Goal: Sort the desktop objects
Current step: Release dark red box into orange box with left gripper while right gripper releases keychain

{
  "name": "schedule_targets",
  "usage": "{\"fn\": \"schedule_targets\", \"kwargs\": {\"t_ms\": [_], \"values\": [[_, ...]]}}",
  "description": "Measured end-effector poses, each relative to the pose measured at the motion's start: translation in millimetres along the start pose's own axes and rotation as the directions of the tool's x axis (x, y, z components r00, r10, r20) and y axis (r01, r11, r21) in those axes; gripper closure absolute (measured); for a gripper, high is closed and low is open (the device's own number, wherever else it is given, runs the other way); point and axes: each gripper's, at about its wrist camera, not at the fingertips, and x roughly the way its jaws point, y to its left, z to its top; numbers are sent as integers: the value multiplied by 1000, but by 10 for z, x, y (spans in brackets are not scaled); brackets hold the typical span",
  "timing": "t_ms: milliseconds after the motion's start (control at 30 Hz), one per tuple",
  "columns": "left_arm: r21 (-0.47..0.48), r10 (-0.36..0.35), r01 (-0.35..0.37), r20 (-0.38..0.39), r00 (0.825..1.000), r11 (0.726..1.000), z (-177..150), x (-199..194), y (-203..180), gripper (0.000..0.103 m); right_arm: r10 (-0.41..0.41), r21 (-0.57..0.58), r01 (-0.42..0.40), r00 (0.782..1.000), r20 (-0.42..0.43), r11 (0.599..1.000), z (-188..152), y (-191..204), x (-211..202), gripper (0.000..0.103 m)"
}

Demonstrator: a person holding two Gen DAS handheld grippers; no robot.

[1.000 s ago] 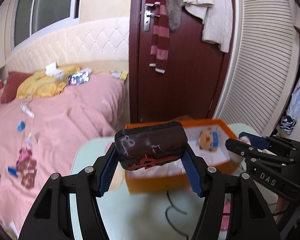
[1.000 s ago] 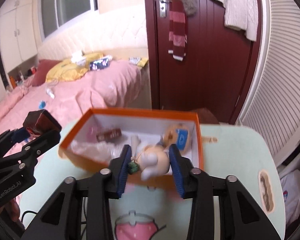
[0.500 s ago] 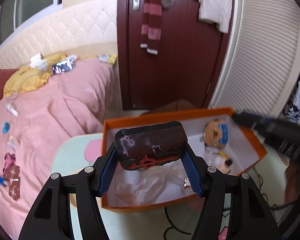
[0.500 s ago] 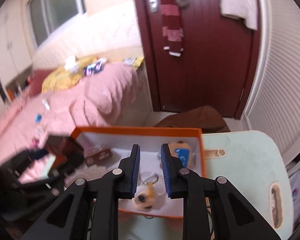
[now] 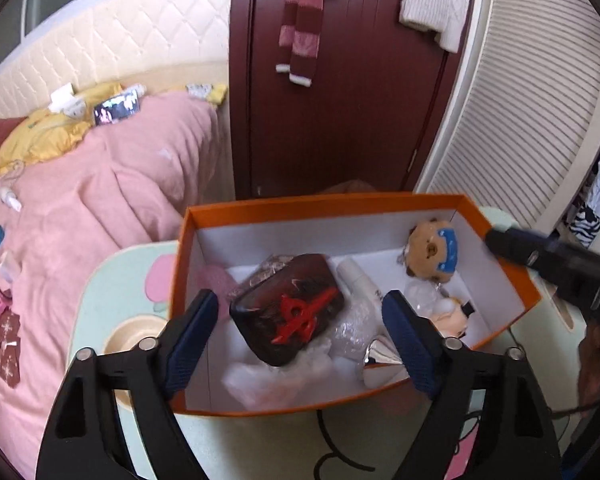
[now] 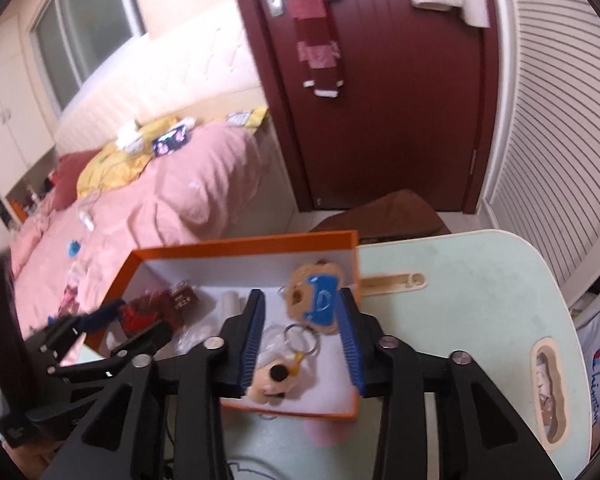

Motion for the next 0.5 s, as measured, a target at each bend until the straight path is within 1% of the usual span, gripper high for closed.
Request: {"fn": "schedule_targets", "kwargs": {"t_ms": [100, 200, 267, 367, 433, 500], "values": [[-5, 1, -1, 5, 1000, 1000, 13, -59, 15, 19, 11, -41, -11, 1000, -12, 999, -60, 123, 44, 60], [-14, 13, -13, -14, 1000, 1000, -3, -58, 81, 19, 23, -71, -24, 999, -25, 997, -120, 203, 82, 60], [-4, 12, -12, -18, 1000, 1000, -45, -62, 78, 19, 38, -86, -41, 999, -39, 995, -159, 234, 109, 59], [14, 23, -23, -21, 1000, 1000, -99, -90, 23, 19, 21, -119, -31, 996, -88, 992, -220, 207, 214, 59], [11, 26, -25, -15, 1000, 1000, -132, -122, -9, 19, 37, -149, -48, 996, -78, 988, -221, 165, 228, 60], [0, 18, -18, -4, 1000, 1000, -158, -151, -18, 19, 31, -173, -44, 997, -77, 984, -205, 147, 256, 62]]}}
